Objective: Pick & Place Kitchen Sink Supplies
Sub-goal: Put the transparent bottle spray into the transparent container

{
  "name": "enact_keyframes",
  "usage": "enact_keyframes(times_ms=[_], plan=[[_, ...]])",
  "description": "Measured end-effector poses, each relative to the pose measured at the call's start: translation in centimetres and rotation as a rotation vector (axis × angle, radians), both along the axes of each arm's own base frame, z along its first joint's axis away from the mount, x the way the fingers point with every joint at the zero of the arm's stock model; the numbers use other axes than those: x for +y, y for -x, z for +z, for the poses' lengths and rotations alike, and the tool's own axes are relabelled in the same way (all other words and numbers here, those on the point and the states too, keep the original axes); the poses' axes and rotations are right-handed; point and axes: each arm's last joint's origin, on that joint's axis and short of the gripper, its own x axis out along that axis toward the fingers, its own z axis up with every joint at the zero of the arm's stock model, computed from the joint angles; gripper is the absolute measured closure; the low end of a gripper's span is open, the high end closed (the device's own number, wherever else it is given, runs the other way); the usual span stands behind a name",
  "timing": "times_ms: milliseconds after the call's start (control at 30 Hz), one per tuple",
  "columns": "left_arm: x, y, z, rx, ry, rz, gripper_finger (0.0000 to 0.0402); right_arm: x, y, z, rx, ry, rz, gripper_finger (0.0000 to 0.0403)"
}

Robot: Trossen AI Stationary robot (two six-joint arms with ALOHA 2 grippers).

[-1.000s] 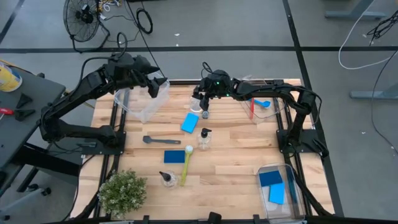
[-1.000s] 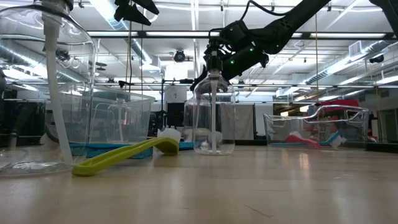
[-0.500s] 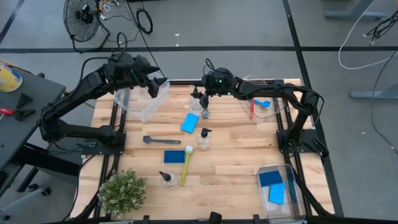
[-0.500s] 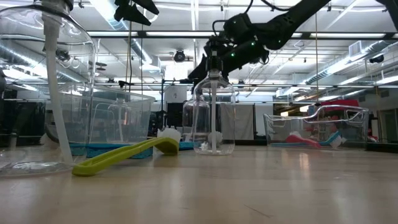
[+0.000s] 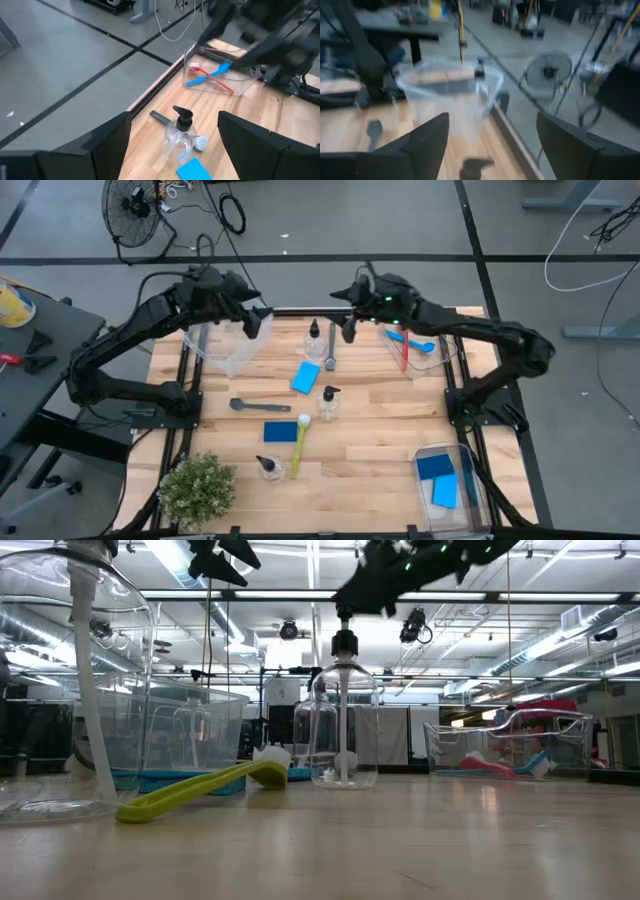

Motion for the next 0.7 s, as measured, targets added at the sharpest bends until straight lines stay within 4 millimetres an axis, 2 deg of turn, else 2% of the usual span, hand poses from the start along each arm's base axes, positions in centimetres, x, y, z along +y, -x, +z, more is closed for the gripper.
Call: enact_keyframes(times_ms=[200,367,533,700], plan=[[0.7,-3.0,-2.0,0.055,0.056,-0.002,0.0097,2.6,4.0,4.9,-0.121,0.082,-0.018,0.0101],[1.0,-5.6,-3.7,0.108,0.044,0.017,0.0097,4.5,7.4,8.0,-0.211,0.161,-0.077,0.0101],[0.7,-7.6,-5.4,0.196,0.002,0.057,0.0097,5.6,9.5,9.3,-0.246,0.181,-0.109,0.0101],[-0.4,-9.2,-7.0,0.197,-0.008,0.027,0.0097,6.2,10.2,9.1,-0.192,0.165,-0.112,0.0101]])
